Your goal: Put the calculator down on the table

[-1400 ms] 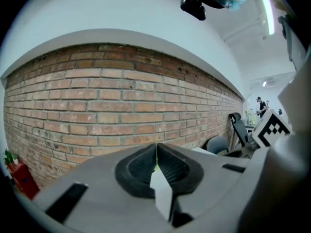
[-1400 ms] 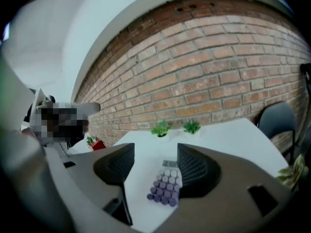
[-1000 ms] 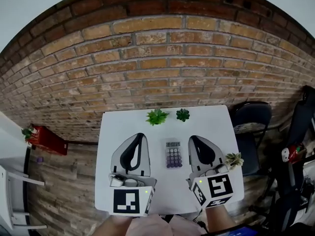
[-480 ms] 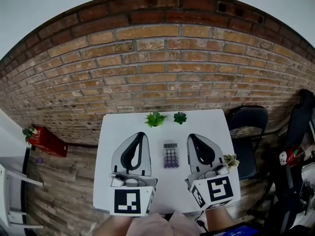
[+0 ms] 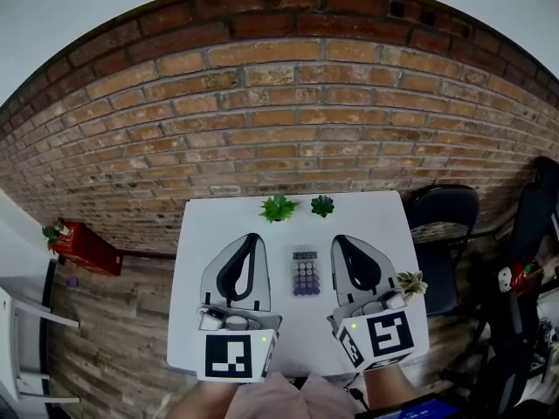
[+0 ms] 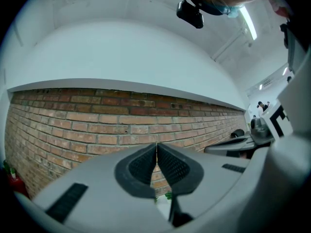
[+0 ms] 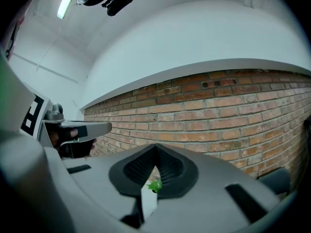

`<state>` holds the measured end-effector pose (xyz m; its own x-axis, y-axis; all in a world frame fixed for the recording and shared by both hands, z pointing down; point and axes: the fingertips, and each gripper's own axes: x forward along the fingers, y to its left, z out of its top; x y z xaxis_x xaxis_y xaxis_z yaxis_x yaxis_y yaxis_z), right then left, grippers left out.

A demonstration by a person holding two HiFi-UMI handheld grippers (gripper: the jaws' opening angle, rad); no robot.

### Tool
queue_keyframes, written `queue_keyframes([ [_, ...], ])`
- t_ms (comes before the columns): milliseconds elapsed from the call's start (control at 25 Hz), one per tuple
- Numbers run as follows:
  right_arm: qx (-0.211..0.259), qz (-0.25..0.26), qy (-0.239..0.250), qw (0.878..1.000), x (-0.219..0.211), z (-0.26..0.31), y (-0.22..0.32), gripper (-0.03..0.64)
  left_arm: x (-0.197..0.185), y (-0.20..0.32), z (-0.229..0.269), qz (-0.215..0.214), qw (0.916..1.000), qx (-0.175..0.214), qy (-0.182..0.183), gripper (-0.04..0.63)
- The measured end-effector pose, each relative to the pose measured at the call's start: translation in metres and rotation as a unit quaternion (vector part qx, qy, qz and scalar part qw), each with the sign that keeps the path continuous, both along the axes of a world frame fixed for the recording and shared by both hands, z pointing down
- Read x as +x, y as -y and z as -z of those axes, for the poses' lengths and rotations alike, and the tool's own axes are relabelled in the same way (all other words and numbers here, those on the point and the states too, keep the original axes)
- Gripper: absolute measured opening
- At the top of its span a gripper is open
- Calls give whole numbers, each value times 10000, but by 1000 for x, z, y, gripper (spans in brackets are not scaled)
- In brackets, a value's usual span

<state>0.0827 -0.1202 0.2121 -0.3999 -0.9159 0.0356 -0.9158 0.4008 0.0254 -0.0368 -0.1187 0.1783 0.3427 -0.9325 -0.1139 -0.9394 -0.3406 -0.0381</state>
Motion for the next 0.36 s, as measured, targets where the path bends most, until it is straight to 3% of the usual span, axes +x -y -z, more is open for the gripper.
queue_keyframes([
  [360,-46,-8,-2,10000,-4,-5,3,-2,-3,3,-5,-10,10000,-34,57,14],
])
